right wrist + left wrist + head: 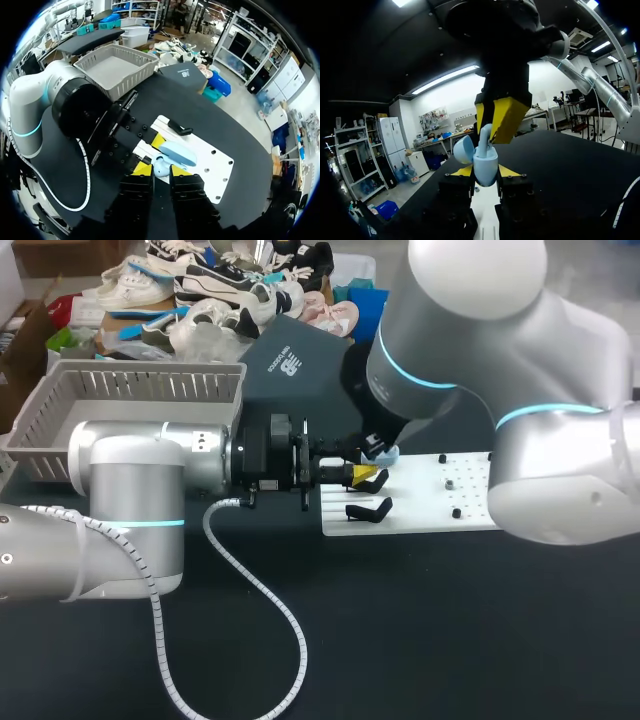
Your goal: Pick up each earbud case from the left stands, insert the matching earbuds, close the lid, and place the case in the box.
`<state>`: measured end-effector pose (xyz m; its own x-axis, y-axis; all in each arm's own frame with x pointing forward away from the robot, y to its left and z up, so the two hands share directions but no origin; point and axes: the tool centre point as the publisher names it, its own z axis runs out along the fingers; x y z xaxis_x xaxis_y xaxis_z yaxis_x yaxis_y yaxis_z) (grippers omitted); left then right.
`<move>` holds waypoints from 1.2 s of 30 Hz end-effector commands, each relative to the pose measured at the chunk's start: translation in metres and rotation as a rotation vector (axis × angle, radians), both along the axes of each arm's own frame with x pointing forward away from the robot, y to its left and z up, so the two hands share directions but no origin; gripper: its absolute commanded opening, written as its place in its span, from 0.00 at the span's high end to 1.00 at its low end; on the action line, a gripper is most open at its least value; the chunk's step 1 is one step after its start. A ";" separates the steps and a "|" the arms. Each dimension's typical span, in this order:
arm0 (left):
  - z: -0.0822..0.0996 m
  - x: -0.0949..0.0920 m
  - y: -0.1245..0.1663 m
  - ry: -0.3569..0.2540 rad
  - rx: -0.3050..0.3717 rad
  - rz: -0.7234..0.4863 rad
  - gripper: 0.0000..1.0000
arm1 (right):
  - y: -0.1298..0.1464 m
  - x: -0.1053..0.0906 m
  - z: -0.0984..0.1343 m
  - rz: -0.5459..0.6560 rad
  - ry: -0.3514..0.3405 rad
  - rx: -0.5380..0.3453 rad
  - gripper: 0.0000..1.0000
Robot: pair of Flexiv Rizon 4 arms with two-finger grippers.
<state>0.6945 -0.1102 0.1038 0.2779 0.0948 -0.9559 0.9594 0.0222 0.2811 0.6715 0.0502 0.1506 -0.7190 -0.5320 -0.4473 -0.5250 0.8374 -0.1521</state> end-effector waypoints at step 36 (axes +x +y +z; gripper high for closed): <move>-0.001 -0.002 0.000 -0.003 -0.003 0.005 1.00 | 0.001 0.007 -0.003 0.006 0.023 0.006 0.75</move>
<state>0.6948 -0.1103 0.1039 0.2778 0.0947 -0.9560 0.9594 0.0228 0.2810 0.6773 0.0518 0.1478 -0.7265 -0.5338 -0.4328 -0.5328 0.8353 -0.1358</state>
